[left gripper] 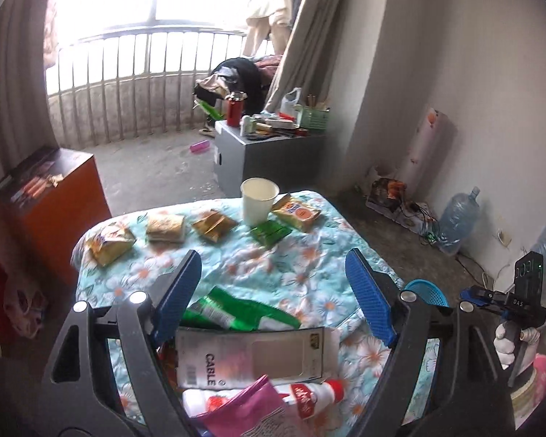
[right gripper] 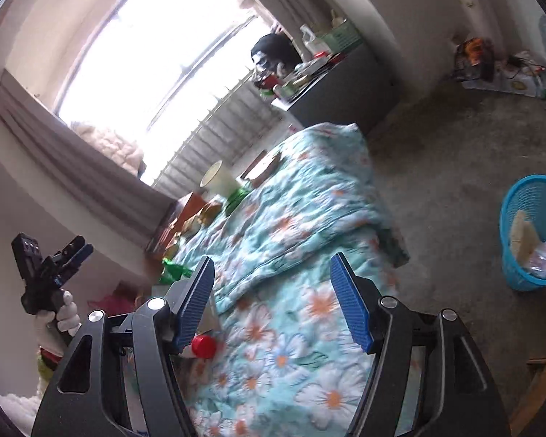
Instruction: Collect trash
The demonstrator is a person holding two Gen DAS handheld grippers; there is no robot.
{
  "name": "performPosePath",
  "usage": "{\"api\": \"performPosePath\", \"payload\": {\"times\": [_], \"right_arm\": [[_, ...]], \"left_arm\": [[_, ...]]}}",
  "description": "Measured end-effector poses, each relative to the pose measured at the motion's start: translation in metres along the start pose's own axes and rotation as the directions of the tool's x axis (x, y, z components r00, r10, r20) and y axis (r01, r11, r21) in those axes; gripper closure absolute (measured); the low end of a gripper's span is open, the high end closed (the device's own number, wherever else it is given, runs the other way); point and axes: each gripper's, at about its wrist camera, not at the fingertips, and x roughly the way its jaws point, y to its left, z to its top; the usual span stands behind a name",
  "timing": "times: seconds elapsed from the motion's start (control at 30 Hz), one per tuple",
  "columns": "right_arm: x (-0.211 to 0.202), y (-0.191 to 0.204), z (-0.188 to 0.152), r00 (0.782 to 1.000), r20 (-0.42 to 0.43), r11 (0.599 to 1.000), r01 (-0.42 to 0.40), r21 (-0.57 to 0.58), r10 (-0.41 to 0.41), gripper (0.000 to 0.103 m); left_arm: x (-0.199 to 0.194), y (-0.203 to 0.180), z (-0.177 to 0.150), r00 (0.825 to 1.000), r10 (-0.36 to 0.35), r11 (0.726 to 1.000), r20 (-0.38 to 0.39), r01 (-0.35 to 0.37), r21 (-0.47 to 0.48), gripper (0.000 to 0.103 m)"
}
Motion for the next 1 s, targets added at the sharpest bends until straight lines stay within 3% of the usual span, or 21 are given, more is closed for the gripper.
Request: {"api": "performPosePath", "payload": {"times": [0.27,0.37,0.5,0.67,0.87,1.0], "right_arm": [[0.066,0.071,-0.015,0.982,-0.181,0.991,-0.080,-0.106,0.060,0.039],[0.092,0.090,-0.018,0.970,-0.233,0.985,-0.098,-0.143,0.063,0.039],[0.118,0.113,-0.026,0.956,-0.292,0.975,-0.097,-0.200,0.035,0.039],[0.136,0.139,-0.044,0.931,-0.358,0.960,-0.163,-0.226,0.073,0.039],[0.146,0.162,-0.094,0.878,-0.460,0.940,-0.256,-0.225,0.129,0.039],[0.156,0.170,-0.127,0.851,-0.514,0.934,-0.263,-0.244,0.106,0.039]], "left_arm": [[-0.014,0.085,-0.049,0.999,0.045,0.984,-0.022,-0.049,-0.169,0.026],[-0.020,0.105,-0.067,1.000,0.021,0.973,-0.015,-0.024,-0.229,0.026],[-0.023,0.117,-0.088,1.000,-0.014,0.966,0.000,0.013,-0.259,0.026],[-0.029,0.128,-0.110,1.000,-0.030,0.961,0.005,0.030,-0.276,0.026],[-0.038,0.131,-0.132,0.999,-0.040,0.957,0.008,0.041,-0.287,0.026],[-0.045,0.131,-0.148,0.998,-0.062,0.953,0.003,0.060,-0.298,0.026]]}}
